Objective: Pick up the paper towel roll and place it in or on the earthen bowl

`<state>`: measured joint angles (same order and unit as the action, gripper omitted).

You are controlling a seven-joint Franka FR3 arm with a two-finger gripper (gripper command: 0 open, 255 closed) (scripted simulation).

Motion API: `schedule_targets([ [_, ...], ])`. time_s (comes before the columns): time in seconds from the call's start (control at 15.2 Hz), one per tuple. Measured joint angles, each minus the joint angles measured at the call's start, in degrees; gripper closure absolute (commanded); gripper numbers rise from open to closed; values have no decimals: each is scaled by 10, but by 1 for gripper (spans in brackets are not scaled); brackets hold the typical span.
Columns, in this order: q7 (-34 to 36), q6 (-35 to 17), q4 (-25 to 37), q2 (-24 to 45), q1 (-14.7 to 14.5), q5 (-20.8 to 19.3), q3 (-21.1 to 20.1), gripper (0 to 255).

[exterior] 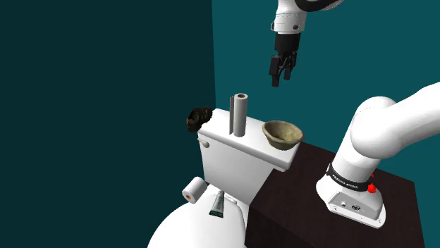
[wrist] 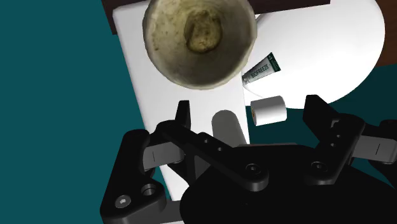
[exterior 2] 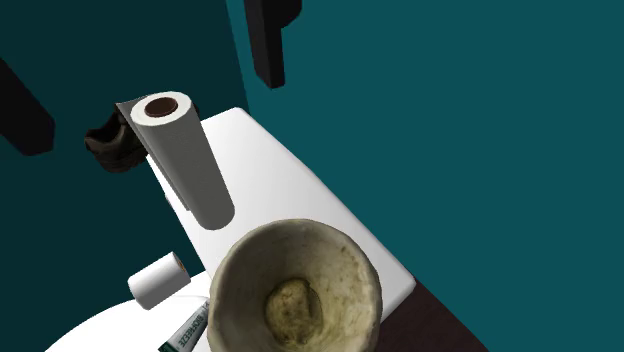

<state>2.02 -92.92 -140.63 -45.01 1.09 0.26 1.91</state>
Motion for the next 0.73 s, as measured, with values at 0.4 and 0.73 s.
schedule_targets([
  [0.4, 17, -64, 14, 79, 1, 10, -3, 0],
  [0.73, 30, -139, 51, 190, 3, 21, -1, 0],
])
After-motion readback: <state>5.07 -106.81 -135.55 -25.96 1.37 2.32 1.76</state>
